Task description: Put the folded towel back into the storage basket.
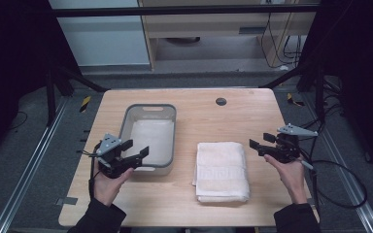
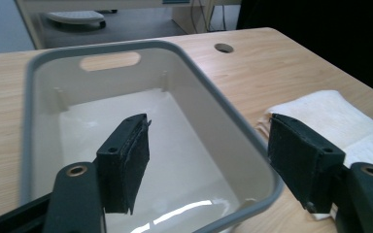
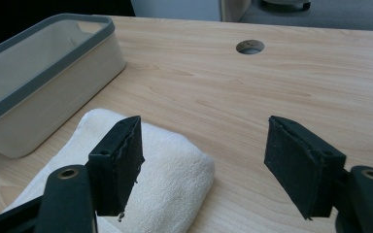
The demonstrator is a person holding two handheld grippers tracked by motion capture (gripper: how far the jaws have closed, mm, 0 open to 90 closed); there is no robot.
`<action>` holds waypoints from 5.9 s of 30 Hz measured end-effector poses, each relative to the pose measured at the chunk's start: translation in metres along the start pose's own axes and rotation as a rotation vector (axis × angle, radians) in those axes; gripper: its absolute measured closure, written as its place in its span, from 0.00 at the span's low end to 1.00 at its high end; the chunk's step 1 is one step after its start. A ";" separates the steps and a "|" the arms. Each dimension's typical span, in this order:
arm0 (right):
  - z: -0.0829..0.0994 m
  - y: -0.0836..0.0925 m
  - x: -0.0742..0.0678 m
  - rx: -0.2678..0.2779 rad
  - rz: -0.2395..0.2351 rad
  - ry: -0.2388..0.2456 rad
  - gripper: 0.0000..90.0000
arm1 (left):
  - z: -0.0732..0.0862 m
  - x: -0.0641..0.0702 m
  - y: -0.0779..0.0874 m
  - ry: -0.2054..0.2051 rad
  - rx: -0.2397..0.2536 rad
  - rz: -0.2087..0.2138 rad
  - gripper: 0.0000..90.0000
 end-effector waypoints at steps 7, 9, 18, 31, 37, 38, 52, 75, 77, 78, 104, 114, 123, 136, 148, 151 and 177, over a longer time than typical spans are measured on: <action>0.009 -0.007 -0.005 -0.024 -0.017 0.005 0.33 | 0.003 0.033 -0.016 -0.050 -0.036 0.059 0.33; 0.011 -0.009 -0.006 -0.037 -0.018 0.006 0.33 | 0.004 0.041 -0.020 -0.064 -0.046 0.073 0.33; 0.019 -0.011 -0.009 -0.059 -0.019 0.016 0.32 | 0.017 0.077 -0.037 -0.101 -0.099 0.136 0.33; 0.028 -0.021 -0.015 -0.100 -0.025 0.035 0.31 | 0.046 0.108 -0.063 -0.160 -0.197 0.165 0.33; 0.036 -0.026 -0.013 -0.128 -0.016 0.030 0.30 | 0.054 0.114 -0.075 -0.151 -0.230 0.166 0.30; 0.038 -0.028 -0.013 -0.133 -0.019 0.027 0.30 | 0.056 0.115 -0.077 -0.152 -0.237 0.163 0.29; 0.049 -0.045 -0.018 -0.185 -0.027 0.007 0.29 | 0.075 0.123 -0.108 -0.139 -0.301 0.178 0.20; 0.063 -0.060 -0.016 -0.237 -0.049 -0.041 0.29 | 0.088 0.125 -0.136 -0.106 -0.367 0.259 0.05; 0.064 -0.060 -0.016 -0.244 -0.045 -0.044 0.30 | 0.088 0.126 -0.137 -0.111 -0.368 0.258 0.04; 0.065 -0.061 -0.016 -0.243 -0.046 -0.039 0.30 | 0.089 0.126 -0.137 -0.111 -0.369 0.259 0.04; 0.072 -0.068 -0.022 -0.282 -0.116 -0.119 0.49 | 0.086 0.136 -0.137 -0.061 -0.372 0.360 0.45; 0.070 -0.067 -0.024 -0.277 -0.143 -0.134 0.66 | 0.082 0.134 -0.134 0.004 -0.358 0.382 0.71; 0.065 -0.062 -0.024 -0.261 -0.157 -0.144 0.73 | 0.078 0.135 -0.131 0.014 -0.337 0.398 0.76; 0.047 -0.045 -0.032 -0.171 -0.183 -0.123 0.75 | 0.055 0.135 -0.111 -0.029 -0.266 0.394 0.77; 0.042 -0.042 -0.034 -0.151 -0.171 -0.109 0.76 | 0.052 0.138 -0.112 -0.060 -0.265 0.379 0.77; 0.050 -0.050 -0.030 -0.194 -0.146 -0.104 0.76 | 0.060 0.138 -0.120 -0.061 -0.284 0.369 0.77; 0.067 -0.058 -0.022 -0.198 -0.074 -0.084 0.38 | 0.084 0.137 -0.141 -0.041 -0.366 0.308 0.13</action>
Point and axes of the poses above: each handheld gripper's, and its own axes: y roughly backward along the jaws, z roughly out of its underside, x roughly to its right, the point moved 5 cm from there along -y, roughly forward along the jaws, and after that the axes turned 3 degrees about -x, right-handed, at the moved point
